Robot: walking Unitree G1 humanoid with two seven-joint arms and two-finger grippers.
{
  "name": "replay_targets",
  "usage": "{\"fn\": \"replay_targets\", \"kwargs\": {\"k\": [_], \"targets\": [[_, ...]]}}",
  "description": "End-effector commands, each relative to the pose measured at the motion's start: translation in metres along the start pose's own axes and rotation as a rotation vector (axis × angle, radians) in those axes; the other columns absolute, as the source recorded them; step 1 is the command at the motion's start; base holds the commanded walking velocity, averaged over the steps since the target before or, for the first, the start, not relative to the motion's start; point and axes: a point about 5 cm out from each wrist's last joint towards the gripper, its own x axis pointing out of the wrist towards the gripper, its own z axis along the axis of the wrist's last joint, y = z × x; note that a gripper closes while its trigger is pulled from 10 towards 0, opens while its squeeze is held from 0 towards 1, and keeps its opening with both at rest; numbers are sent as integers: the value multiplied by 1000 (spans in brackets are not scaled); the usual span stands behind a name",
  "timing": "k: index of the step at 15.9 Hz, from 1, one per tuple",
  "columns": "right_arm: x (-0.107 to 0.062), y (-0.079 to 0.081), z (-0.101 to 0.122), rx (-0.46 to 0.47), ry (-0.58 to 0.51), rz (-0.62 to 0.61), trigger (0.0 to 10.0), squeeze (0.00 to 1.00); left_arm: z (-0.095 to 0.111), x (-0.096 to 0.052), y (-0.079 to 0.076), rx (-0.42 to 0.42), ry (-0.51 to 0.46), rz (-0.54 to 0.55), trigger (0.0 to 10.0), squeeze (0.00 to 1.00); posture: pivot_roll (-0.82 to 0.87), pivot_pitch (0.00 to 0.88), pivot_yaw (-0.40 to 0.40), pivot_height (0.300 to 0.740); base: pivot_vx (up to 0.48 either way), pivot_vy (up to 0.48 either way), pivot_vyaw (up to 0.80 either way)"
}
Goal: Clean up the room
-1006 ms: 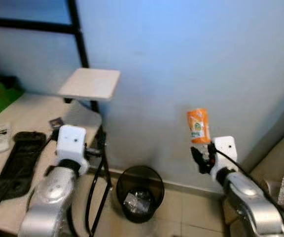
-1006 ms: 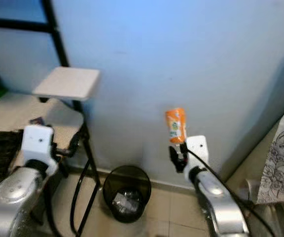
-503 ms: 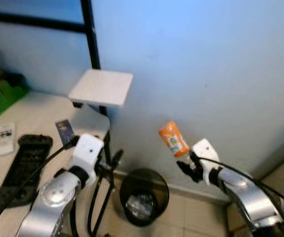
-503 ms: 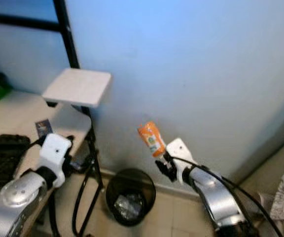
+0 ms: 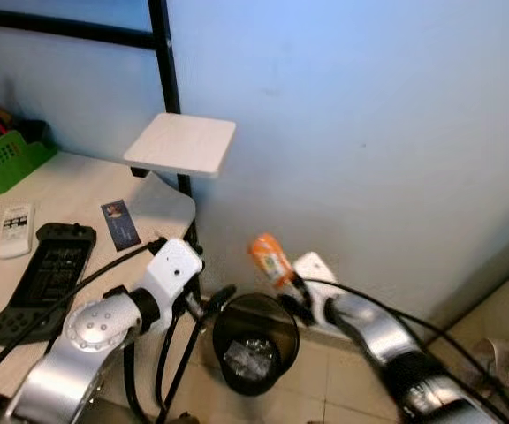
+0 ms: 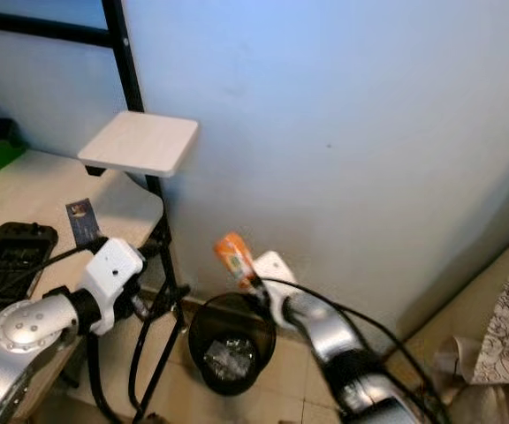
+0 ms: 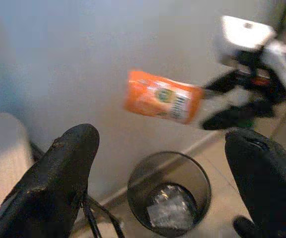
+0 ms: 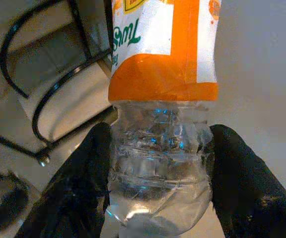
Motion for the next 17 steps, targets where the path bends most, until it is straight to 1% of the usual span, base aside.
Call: {"fn": "replay_targets", "kwargs": {"k": [1,2,3,6,8,12,17], "targets": [[-1,-8,3,21,-24,-36,10000,0,3,-1,-2,6,-3,-27,10000,0,83,73,-20,740,0,0,0],[2,-8,6,26,-28,-44,10000,0,2,-1,-4,5,2,-41,10000,0,83,83,-14,740,0,0,0],[7,-7,13,28,-34,-71,10000,0,1,0,-8,8,14,-84,10000,0,78,92,-14,740,0,0,0],[11,-10,20,2,-27,-111,10000,0,2,1,-13,5,13,-118,10000,0,82,107,-12,740,0,0,0],[12,-10,20,56,-44,-107,10000,0,0,-1,-16,8,25,-134,10000,0,92,121,-20,740,0,0,0],[16,-4,23,62,-47,-103,10000,0,-4,-8,-17,1,46,-138,10000,0,109,130,-27,740,0,0,0],[17,-3,25,75,-54,-96,10000,0,-3,-7,-21,-5,43,-143,10000,0,105,126,-27,740,0,0,0]]}}
